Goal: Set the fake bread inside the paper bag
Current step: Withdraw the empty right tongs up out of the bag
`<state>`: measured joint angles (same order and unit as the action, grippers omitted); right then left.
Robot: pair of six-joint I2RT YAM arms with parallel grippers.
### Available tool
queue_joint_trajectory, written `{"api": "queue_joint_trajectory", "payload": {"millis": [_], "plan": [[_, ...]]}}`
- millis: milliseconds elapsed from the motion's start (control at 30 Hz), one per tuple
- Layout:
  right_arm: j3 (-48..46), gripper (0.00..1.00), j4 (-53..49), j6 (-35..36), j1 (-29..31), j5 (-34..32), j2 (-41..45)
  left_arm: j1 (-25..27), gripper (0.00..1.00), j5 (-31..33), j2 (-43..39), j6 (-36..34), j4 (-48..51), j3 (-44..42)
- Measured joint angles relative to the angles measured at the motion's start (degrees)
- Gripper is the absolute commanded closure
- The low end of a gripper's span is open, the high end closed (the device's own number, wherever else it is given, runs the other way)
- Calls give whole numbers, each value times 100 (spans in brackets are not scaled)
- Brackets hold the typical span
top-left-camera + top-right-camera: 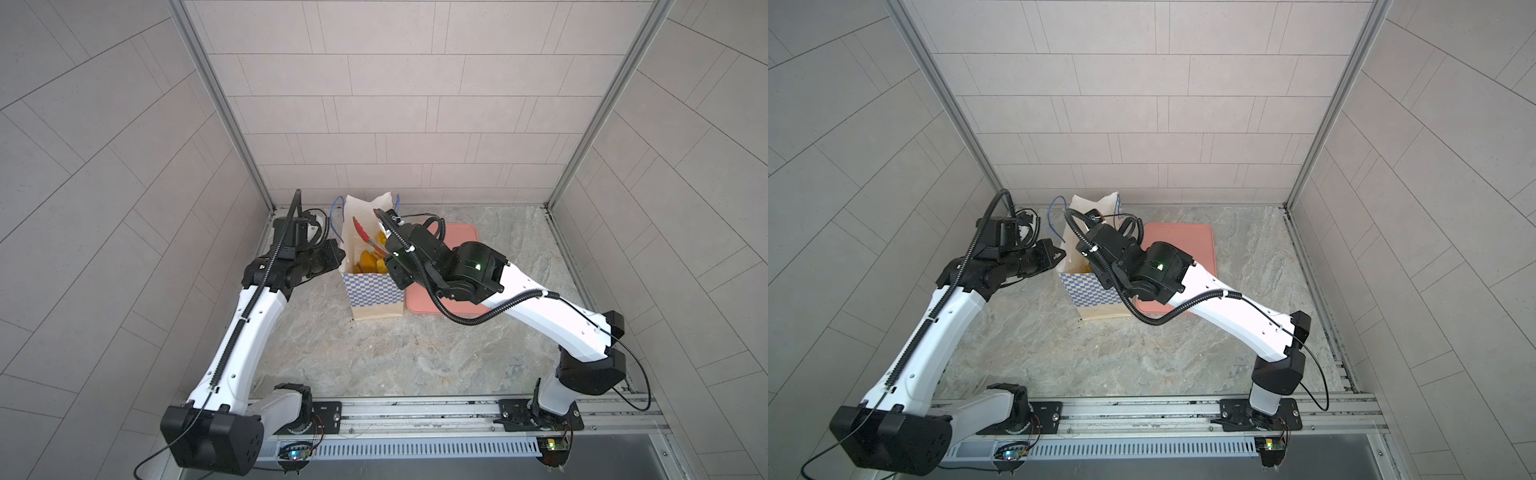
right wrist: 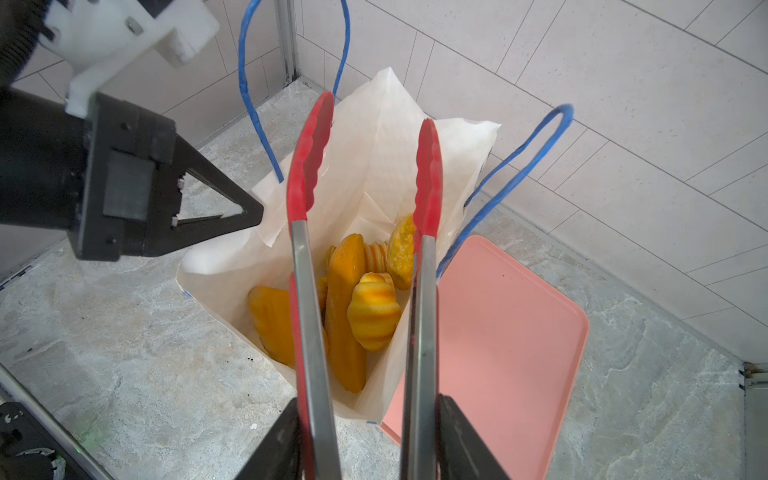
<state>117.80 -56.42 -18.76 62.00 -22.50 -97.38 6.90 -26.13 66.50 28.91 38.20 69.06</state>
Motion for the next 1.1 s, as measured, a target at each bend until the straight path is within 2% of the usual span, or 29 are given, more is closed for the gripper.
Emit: {"api": "queue_joint_trajectory", "payload": {"millis": [400, 600, 700, 833, 900, 967, 1100], "plan": [[-26, 52, 201, 321, -72, -170, 743, 0, 100, 0, 0, -2, 4, 0], [-588, 52, 245, 400, -505, -251, 1381, 0, 97, -2, -4, -39, 22, 2], [-951, 52, 240, 398, -789, -262, 1683, 0, 80, -11, -13, -63, 28, 2], [-1403, 52, 227, 391, -1176, -214, 2074, 0, 39, -109, -15, -184, 33, 59], [-1593, 52, 227, 376, -1370, -164, 2247, 0, 23, -153, -15, -192, 33, 133], [-1790, 52, 229, 361, -1576, -85, 2413, 0, 15, -166, -15, -232, 46, 229], [-2118, 52, 240, 341, -1967, 83, 2643, 0, 7, -168, -15, -326, 118, 446]]}}
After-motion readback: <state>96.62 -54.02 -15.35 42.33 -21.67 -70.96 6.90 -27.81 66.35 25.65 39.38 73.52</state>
